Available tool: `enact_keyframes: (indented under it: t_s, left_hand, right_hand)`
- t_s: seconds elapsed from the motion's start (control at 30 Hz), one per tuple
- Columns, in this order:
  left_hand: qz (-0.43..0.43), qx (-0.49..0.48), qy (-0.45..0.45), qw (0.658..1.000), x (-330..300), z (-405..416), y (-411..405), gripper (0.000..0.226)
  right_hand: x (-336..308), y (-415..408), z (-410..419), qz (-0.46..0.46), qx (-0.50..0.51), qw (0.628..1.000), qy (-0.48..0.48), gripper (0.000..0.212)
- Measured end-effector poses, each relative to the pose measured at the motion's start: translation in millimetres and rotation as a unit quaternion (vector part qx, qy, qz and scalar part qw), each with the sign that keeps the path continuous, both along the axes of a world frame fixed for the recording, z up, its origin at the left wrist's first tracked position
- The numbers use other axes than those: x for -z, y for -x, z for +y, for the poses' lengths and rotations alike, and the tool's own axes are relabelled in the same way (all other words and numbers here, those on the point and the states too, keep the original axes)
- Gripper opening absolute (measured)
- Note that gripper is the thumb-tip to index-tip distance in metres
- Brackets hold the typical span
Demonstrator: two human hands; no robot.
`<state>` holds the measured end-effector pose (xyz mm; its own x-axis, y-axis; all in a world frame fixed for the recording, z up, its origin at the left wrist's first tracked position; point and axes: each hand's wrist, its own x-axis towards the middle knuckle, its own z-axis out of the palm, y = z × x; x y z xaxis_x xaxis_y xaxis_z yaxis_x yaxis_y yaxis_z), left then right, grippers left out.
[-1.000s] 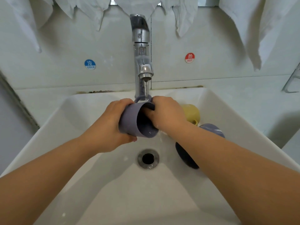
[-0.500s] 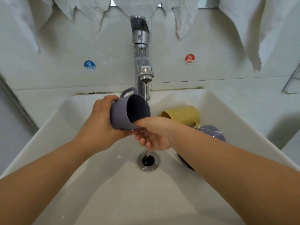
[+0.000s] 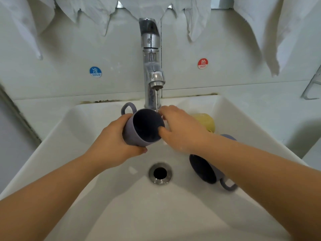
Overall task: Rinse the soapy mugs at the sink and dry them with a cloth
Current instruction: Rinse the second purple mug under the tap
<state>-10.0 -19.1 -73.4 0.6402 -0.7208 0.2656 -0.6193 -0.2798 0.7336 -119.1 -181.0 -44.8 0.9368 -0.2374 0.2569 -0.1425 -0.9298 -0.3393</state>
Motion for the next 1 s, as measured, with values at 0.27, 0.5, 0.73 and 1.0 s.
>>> enact_keyframes:
  t_s: [0.27, 0.5, 0.73, 1.0]
  left_hand:
    - [-0.032, -0.017, 0.003, 0.999, -0.9, -2.6, -0.2, 0.067]
    - [-0.091, -0.02, -0.048, 0.994, 4.2, -2.8, -5.1, 0.074]
    - [-0.12, -0.029, -0.058, 0.991, 6.9, -9.7, 2.7, 0.09]
    - [-0.134, -0.024, -0.054, 0.989, 3.9, -10.8, 2.1, 0.084]
  right_hand:
    - [22.3, 11.1, -9.8, -0.026, -0.152, 0.962, 0.226, 0.055]
    - [20.4, 7.3, 2.4, 0.121, -0.142, 0.958, 0.22, 0.068]
    - [5.2, 7.8, 36.3, 0.179, -0.06, 0.963, -0.193, 0.014]
    - [4.2, 7.3, 35.2, 0.173, -0.107, 0.948, -0.246, 0.031]
